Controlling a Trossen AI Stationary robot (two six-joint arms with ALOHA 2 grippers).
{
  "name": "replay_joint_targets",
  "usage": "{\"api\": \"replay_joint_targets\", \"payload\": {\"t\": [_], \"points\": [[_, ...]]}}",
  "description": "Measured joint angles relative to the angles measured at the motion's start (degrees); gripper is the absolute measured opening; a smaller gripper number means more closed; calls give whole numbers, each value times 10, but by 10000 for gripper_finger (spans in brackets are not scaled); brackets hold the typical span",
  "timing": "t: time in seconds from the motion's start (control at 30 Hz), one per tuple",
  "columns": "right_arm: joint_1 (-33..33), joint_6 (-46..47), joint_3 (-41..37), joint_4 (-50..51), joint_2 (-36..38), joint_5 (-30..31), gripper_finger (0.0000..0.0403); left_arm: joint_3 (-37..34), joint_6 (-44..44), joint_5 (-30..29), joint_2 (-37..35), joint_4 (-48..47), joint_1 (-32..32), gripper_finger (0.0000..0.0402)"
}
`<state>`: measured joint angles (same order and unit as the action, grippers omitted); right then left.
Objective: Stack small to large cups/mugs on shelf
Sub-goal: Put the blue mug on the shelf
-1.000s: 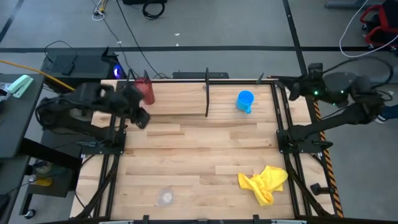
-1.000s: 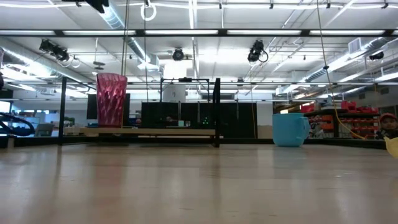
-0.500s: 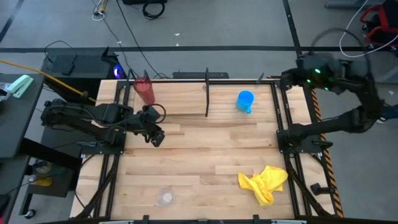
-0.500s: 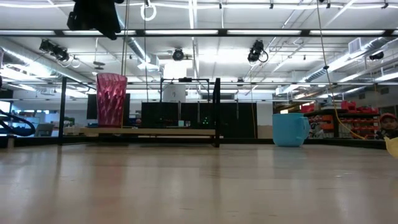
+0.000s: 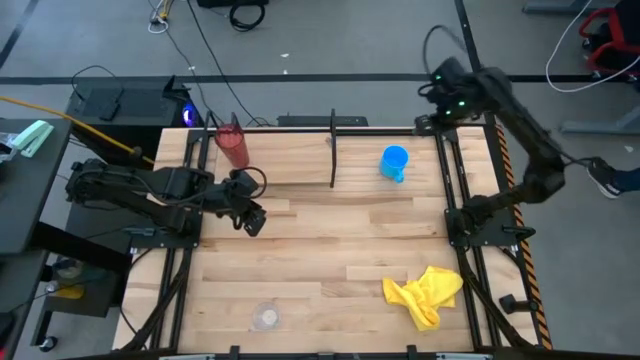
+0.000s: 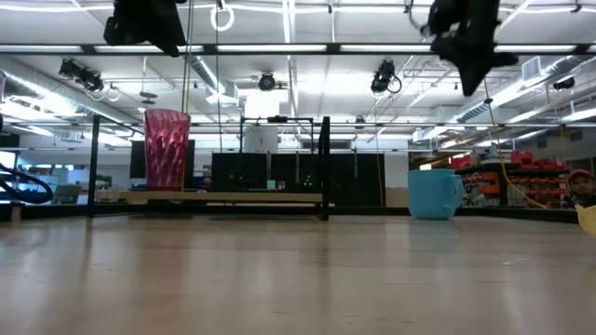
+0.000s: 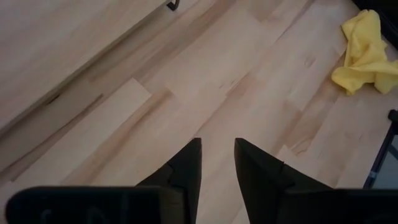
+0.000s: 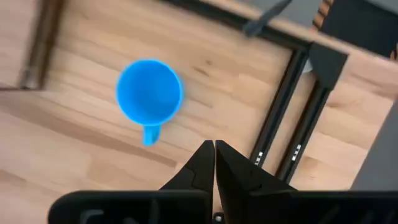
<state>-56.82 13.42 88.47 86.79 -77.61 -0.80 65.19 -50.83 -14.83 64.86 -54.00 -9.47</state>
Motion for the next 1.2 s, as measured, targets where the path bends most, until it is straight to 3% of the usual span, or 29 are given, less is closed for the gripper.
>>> {"api": "replay_joint_targets", "payload": {"t": [0.2, 0.47, 0.83, 1.2], "points": [[21, 6, -91, -107, -19, -18, 27, 0, 4, -2, 0, 0, -2, 99], [61, 85, -171, -230, -17, -19, 27, 0, 20, -25, 0, -1, -2, 95], [72, 80, -255, -276, -19, -16, 57, 0, 27, -56, 0, -1, -1, 92], [62, 89, -260, -307, -34, 13, 110, 0, 24, -57, 0, -1, -1, 91]]}}
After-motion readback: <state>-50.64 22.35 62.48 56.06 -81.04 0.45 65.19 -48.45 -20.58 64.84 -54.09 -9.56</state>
